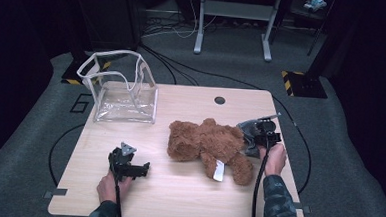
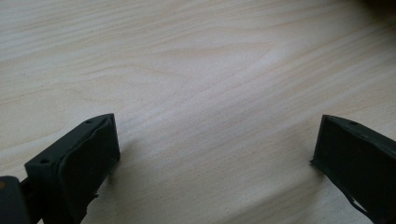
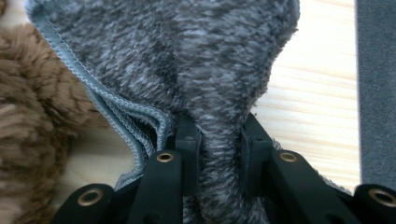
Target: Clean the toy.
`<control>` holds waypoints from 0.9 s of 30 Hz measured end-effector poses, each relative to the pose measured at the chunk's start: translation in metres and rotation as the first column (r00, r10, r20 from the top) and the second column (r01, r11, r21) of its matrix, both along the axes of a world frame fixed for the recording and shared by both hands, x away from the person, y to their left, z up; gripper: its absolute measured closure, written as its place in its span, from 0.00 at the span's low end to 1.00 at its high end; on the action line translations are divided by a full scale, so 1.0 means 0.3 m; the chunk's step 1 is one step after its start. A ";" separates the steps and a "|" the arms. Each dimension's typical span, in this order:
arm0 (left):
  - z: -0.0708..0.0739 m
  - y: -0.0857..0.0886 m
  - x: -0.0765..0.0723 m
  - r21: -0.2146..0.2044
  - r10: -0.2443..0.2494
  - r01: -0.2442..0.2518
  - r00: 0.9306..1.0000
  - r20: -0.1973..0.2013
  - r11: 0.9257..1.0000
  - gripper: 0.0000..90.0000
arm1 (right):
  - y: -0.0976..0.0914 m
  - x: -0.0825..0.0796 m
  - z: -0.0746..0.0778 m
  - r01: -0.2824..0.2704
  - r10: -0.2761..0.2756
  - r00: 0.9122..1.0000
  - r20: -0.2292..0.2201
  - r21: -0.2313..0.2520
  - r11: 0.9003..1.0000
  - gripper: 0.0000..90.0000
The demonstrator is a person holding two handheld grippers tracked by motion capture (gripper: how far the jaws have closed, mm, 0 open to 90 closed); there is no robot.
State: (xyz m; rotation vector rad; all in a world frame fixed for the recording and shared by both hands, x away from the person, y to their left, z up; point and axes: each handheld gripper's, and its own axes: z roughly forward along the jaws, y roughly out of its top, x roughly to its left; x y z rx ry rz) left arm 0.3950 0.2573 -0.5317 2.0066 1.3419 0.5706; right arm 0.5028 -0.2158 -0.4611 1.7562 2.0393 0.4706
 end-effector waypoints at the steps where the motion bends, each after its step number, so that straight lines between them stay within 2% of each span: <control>1: 0.000 0.000 0.000 0.000 0.001 -0.001 1.000 -0.001 1.000 0.00 | -0.004 -0.008 0.010 0.015 -0.015 1.000 0.005 0.016 1.000 0.82; 4: 0.000 0.000 0.000 0.000 0.000 0.000 1.000 -0.001 1.000 0.00 | -0.009 -0.024 0.038 0.005 -0.008 0.999 0.043 0.049 0.999 0.82; 9: 0.000 0.000 0.000 -0.001 0.001 -0.001 1.000 -0.001 1.000 0.00 | 0.006 -0.051 0.090 -0.050 0.038 0.994 0.106 0.120 0.991 0.82; 10: 0.000 0.000 0.000 0.000 0.001 -0.001 1.000 -0.001 1.000 0.00 | 0.011 -0.058 0.099 -0.043 0.029 0.994 0.108 0.127 0.991 0.82; 12: 0.000 0.000 0.000 0.000 0.001 -0.001 1.000 -0.001 1.000 0.00 | 0.009 -0.074 0.121 -0.062 0.043 0.990 0.137 0.139 0.988 0.82; 14: 0.000 0.000 0.000 0.000 0.000 0.000 1.000 -0.001 1.000 0.00 | 0.001 -0.094 0.140 -0.057 0.031 0.989 0.147 0.179 0.982 0.82; 18: 0.000 0.000 0.000 -0.001 0.001 -0.001 1.000 0.000 1.000 0.00 | -0.025 -0.133 0.169 -0.086 0.042 0.983 0.180 0.243 0.966 0.82; 20: 0.000 0.000 0.000 0.000 0.001 -0.001 1.000 -0.001 1.000 0.00 | -0.028 -0.149 0.182 -0.107 0.057 0.979 0.196 0.255 0.961 0.82; 21: 0.000 0.000 0.000 0.000 0.001 -0.001 1.000 -0.001 1.000 0.00 | -0.023 -0.157 0.189 -0.117 0.066 0.979 0.194 0.265 0.957 0.82; 24: 0.000 0.000 0.000 0.000 0.001 -0.001 1.000 -0.001 1.000 0.00 | 0.000 -0.159 0.190 -0.148 0.099 0.976 0.192 0.257 0.955 0.82; 27: 0.000 0.000 0.000 0.000 0.001 -0.001 1.000 -0.001 1.000 0.00 | 0.039 -0.149 0.164 -0.157 0.123 0.981 0.149 0.245 0.957 0.82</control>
